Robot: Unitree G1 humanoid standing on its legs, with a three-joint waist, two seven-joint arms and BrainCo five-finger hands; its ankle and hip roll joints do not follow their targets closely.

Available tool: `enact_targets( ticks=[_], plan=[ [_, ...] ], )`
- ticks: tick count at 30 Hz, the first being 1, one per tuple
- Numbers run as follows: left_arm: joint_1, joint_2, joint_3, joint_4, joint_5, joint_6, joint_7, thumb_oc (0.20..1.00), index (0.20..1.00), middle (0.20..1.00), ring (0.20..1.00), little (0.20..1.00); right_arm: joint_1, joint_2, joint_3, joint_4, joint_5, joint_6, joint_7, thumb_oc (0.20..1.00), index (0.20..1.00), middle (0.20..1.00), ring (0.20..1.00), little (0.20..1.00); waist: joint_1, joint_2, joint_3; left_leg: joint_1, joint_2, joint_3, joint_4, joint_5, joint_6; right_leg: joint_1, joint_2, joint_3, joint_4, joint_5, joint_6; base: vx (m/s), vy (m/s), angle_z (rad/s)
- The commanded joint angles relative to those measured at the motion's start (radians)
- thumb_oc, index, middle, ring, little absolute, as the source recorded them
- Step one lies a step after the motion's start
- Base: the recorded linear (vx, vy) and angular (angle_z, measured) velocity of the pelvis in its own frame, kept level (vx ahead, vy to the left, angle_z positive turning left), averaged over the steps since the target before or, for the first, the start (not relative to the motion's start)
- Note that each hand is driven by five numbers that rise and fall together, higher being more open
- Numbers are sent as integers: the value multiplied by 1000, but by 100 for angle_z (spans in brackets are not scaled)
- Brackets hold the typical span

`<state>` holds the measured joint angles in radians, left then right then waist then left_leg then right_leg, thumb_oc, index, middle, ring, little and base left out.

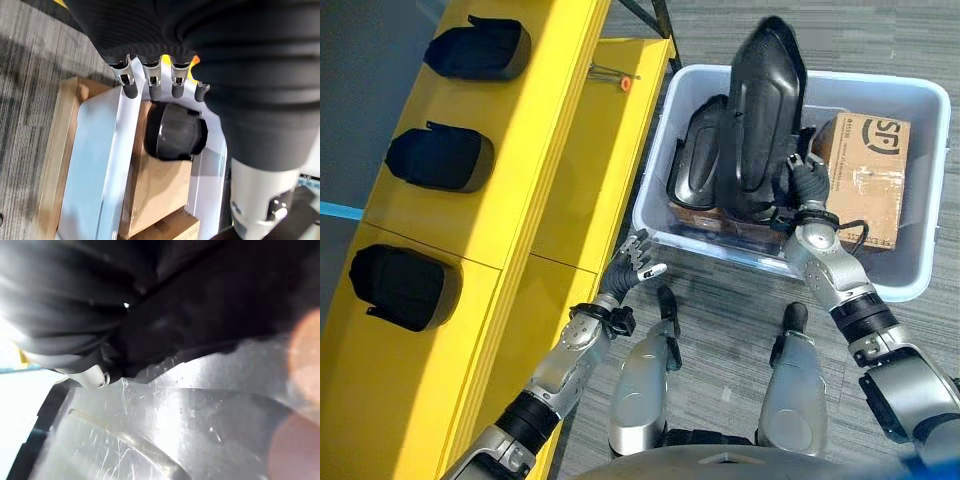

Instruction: Move parts from the plastic box to the shelf.

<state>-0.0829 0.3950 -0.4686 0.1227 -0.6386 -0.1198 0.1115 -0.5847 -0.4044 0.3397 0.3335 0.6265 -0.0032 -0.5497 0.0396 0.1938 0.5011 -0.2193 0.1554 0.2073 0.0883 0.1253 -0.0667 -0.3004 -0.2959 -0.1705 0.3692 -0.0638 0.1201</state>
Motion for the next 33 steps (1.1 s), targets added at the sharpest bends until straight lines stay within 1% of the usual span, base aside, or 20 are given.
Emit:
enact_targets(
  ticks=[1,3,4,6,8,11,13,14,15,16,18,19,20,21,23,27,28,29,31,33],
  plan=[
    [11,43,42,-57,38,-45,-12,1000,1000,1000,1000,1000,-46,63,12,-127,51,-27,63,200,200,200,200,200,20,-74,14,82,-15,0,52,-137,11,123,34,-104,67,-135,-66,75,54,14],
    [20,47,46,-50,59,-49,-5,1000,1000,1000,1000,1000,-34,80,26,-134,51,-28,71,200,200,200,200,200,29,-86,-1,94,-15,0,52,-142,15,150,34,-115,48,-129,-63,38,59,17],
    [24,47,48,-44,64,-55,-3,1000,1000,1000,1000,1000,-30,86,36,-139,58,-24,74,200,200,200,200,200,34,-87,-9,91,-8,7,51,-130,25,157,39,-126,30,-107,-70,-7,80,21],
    [34,49,48,-41,74,-53,3,1000,1000,1000,1000,1000,-21,98,46,-145,66,-15,74,200,200,200,200,200,41,-95,-22,103,-10,6,55,-138,30,183,37,-133,16,-104,-66,40,90,14],
    [42,52,48,-37,87,-50,9,1000,1000,1000,1000,1000,-12,110,54,-143,94,-8,94,200,200,200,200,200,49,-106,-38,112,-13,5,61,-148,38,210,32,-137,-6,-96,-55,59,105,6],
    [49,59,50,-44,107,-42,15,1000,1000,1000,1000,1000,-6,127,67,-145,88,13,115,200,200,200,200,200,60,-118,-55,120,-22,9,64,-158,52,246,20,-142,-43,-74,-41,-3,157,0],
    [51,66,51,-52,113,-30,21,1000,1000,1000,1000,1000,5,145,77,-149,80,24,120,200,200,200,200,200,71,-126,-72,130,-41,15,50,-162,67,272,4,-150,-79,-43,-28,-26,187,1],
    [51,67,51,-52,114,-27,23,1000,1000,1000,1000,1000,8,147,79,-150,78,25,121,200,200,200,200,200,73,-127,-75,132,-44,16,46,-162,69,275,3,-150,-83,-38,-26,32,142,4],
    [53,68,52,-49,113,-21,31,1000,1000,1000,1000,1000,18,158,87,-150,77,29,122,200,200,200,200,200,78,-133,-84,152,-57,12,28,-175,68,283,-7,-148,-81,-37,-13,20,130,6],
    [53,67,52,-46,112,-20,33,1000,1000,1000,1000,1000,22,167,92,-150,83,33,126,200,200,200,200,200,82,-134,-87,159,-61,16,14,-173,71,280,-12,-151,-78,-29,-11,-11,155,4],
    [59,73,60,-49,134,-16,44,1000,1000,1000,1000,1000,26,186,106,-145,85,34,145,200,200,200,200,200,93,-139,-95,179,-68,28,-30,-169,82,255,-11,-161,-52,2,1,-126,115,-18],
    [59,77,60,-37,136,-18,48,1000,1000,1000,1000,1000,31,187,115,-151,104,33,148,200,200,200,200,200,87,-139,-109,165,-73,14,-54,-150,97,239,61,-137,-51,-24,-11,-126,41,-48],
    [58,77,58,-34,138,-16,49,1000,1000,1000,1000,1000,36,183,116,-154,106,31,147,200,200,200,200,200,84,-141,-114,161,-78,5,-59,-149,98,241,87,-128,-55,-38,-15,-78,-16,-40],
    [57,77,53,-28,144,-12,51,1000,1000,1000,1000,1000,49,176,119,-161,105,26,142,200,200,200,200,200,80,-147,-127,156,-93,-14,-68,-146,100,243,138,-110,-58,-63,-25,17,-38,-3],
    [56,72,51,-15,141,-2,43,1000,1000,1000,1000,1000,75,167,121,-177,113,32,133,200,200,200,200,200,70,-159,-152,152,-123,-58,-88,-136,99,246,220,-65,-57,-90,-49,22,-53,21],
    [70,59,48,9,138,10,-14,1000,1000,1000,1000,1000,126,154,114,-179,123,30,124,200,200,200,200,200,39,-172,-193,160,-161,-164,-121,-116,98,235,378,76,-78,-104,-102,31,-120,64],
    [73,59,47,12,136,16,-26,1000,1000,1000,1000,1000,137,152,105,-176,124,31,131,200,200,200,200,200,32,-176,-200,160,-171,-186,-121,-112,97,250,393,96,-121,-104,-112,22,-193,108],
    [75,57,48,19,133,21,-38,1000,1000,1000,1000,1000,153,149,93,-171,127,32,148,200,200,200,200,200,29,-180,-212,155,-182,-206,-117,-108,96,265,389,100,-168,-88,-113,-11,-185,92],
    [67,60,63,17,109,41,-62,1000,1000,1000,1000,1000,161,143,82,-160,141,19,158,200,200,200,200,200,32,-175,-215,140,-181,-231,-116,-95,93,263,388,101,-190,-75,-114,-174,-205,51],
    [55,64,65,12,102,46,-71,1000,1000,1000,1000,1000,154,143,81,-161,141,13,157,200,200,200,200,200,33,-172,-208,121,-181,-243,-115,-83,87,265,384,104,-210,-66,-115,-212,-160,53]
  ],
)
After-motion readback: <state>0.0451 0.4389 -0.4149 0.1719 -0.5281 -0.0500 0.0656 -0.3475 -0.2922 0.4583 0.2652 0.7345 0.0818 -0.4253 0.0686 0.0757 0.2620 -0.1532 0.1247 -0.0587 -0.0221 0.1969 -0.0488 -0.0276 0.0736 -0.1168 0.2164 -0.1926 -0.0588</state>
